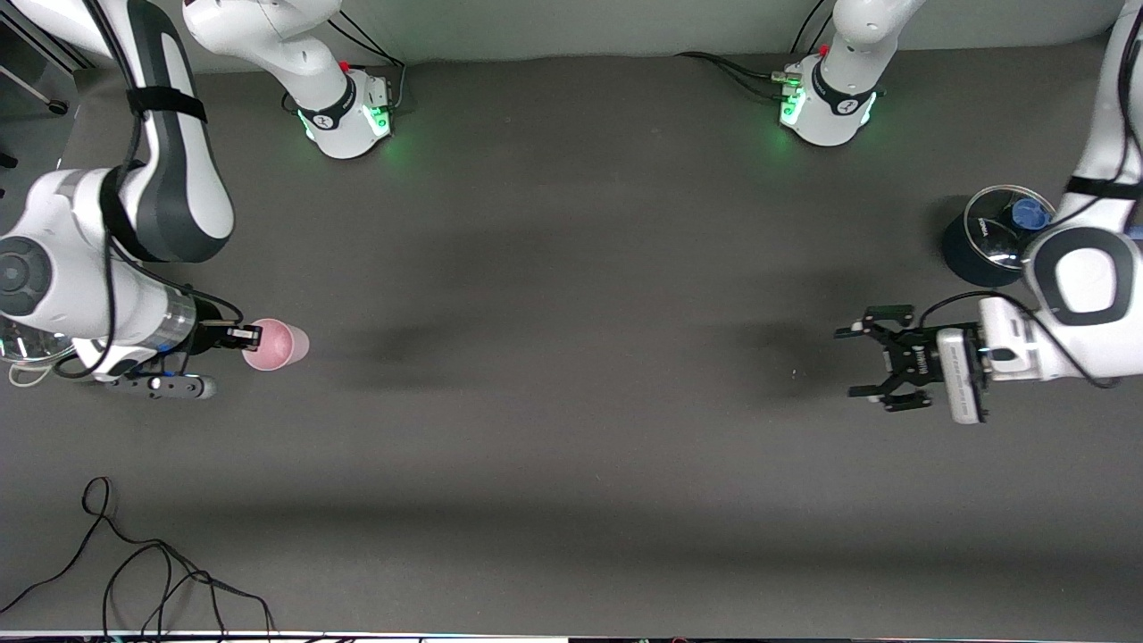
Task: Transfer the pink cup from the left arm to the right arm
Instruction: 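Lower the cup onto the table with the right gripper while the left gripper retracts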
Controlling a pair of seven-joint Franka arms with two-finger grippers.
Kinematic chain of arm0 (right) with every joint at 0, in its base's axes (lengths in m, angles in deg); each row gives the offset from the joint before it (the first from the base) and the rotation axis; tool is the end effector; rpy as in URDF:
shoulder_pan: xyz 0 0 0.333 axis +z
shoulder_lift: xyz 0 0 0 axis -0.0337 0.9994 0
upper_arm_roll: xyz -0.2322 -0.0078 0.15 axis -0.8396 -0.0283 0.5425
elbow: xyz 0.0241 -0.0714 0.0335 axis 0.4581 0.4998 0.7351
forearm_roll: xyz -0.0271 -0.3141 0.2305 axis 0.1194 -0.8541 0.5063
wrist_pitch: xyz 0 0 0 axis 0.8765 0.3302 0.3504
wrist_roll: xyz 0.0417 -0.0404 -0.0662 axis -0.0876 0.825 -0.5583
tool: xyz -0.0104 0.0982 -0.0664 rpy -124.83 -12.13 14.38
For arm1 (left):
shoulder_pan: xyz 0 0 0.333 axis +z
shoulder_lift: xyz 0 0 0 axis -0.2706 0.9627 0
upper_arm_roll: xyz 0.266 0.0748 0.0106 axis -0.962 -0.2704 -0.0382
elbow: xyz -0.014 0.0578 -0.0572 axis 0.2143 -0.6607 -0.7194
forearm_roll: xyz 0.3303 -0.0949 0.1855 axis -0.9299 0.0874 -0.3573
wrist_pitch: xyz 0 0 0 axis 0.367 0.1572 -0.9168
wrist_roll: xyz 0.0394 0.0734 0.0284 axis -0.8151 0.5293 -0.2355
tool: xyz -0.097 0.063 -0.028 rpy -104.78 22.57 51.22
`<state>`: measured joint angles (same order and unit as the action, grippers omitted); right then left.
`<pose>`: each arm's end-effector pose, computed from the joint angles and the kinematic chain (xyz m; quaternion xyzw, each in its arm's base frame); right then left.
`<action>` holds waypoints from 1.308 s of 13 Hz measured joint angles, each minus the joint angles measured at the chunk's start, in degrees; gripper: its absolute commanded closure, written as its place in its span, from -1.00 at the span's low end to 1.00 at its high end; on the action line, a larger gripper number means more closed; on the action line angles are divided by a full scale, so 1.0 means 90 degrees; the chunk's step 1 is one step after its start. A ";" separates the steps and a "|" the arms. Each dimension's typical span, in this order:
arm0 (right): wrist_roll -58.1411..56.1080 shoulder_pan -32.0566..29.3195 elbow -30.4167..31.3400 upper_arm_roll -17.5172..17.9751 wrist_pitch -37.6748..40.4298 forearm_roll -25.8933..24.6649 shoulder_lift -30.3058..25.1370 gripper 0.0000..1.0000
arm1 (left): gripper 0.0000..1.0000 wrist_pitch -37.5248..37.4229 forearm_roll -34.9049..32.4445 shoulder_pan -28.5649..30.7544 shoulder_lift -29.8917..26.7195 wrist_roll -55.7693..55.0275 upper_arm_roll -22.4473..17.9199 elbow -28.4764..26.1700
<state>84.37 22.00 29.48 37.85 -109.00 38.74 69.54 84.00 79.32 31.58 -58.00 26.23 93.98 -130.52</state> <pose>0.5823 0.0189 0.3433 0.9972 -0.0489 -0.0560 0.0120 0.6071 -0.0145 0.3081 0.8113 -0.4110 0.1337 0.3937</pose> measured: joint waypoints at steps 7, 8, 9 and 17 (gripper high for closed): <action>-0.0002 0.0020 0.1863 0.0000 -0.2796 -0.0009 0.0110 1.00 | -0.99 -0.1192 -0.2013 -0.0083 -0.1168 -0.3823 0.0073 0.0871; -0.0002 0.0020 0.1976 0.0000 -0.3062 -0.0011 0.0196 1.00 | -0.99 -0.1213 -0.2140 -0.0095 -0.1340 -0.4048 0.0076 0.0894; -0.0002 0.0021 0.2023 0.0001 -0.3283 -0.0011 0.0302 1.00 | -1.00 -0.1285 -0.2226 -0.0098 -0.1511 -0.4236 0.0075 0.0910; -0.0002 0.0032 0.2050 0.0002 -0.3974 -0.0011 0.0821 -1.00 | -1.00 -0.2523 -0.3718 -0.0347 -0.2300 -0.7136 0.0078 0.1489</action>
<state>84.35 22.29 47.93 37.86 -144.76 38.65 76.92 61.29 45.86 28.46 -78.70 -37.99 94.68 -117.12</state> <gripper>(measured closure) 0.736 0.000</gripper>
